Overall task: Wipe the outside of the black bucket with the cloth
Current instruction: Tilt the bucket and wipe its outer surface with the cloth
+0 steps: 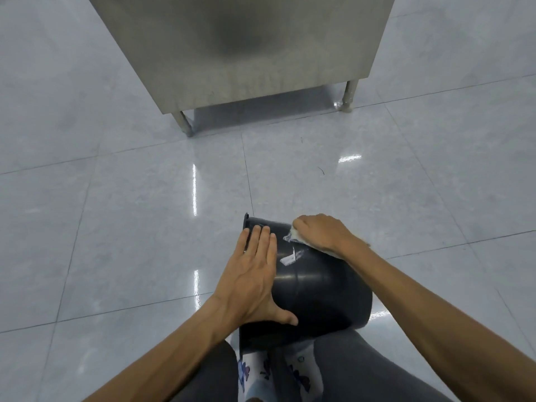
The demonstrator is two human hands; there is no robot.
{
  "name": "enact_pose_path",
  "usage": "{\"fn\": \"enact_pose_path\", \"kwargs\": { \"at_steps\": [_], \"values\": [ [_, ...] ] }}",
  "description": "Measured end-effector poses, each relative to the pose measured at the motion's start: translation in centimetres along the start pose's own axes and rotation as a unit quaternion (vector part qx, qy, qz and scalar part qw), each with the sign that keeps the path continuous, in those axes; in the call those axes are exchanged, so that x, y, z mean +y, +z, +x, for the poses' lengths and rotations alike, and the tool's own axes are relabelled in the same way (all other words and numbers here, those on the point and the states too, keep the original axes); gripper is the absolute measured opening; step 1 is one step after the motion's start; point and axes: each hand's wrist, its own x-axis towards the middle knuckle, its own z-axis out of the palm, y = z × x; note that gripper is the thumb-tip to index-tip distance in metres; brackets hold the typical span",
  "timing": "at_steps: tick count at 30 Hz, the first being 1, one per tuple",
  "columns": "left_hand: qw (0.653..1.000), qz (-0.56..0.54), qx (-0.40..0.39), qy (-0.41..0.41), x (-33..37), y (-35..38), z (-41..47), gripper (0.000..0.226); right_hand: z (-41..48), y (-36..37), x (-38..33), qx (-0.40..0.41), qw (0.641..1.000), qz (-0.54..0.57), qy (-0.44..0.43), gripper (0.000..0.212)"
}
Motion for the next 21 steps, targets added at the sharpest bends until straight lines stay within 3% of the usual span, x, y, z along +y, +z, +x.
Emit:
{"fn": "enact_pose_path", "kwargs": {
  "at_steps": [5, 11, 16, 21],
  "values": [
    [0.999, 0.017, -0.005, 0.039, -1.7, -0.7, 1.9, 0.162, -7.7, 5.1, 0.2, 0.217, 0.970, -0.069, -0.083, 0.060],
    [0.997, 0.034, -0.009, 0.065, -2.0, -1.3, 2.9, 0.162, -10.5, 8.2, 0.0, 0.277, 0.953, -0.071, -0.098, 0.060],
    [0.998, 0.043, -0.005, 0.053, -1.5, -1.4, 2.0, 0.159, -7.2, 5.1, -1.9, 0.224, 0.971, -0.066, -0.058, 0.056],
    [0.999, 0.035, -0.005, 0.036, -0.6, -1.0, 0.7, 0.158, 0.2, 0.7, -2.3, 0.003, 0.998, 0.050, 0.030, 0.045]
  ]
}}
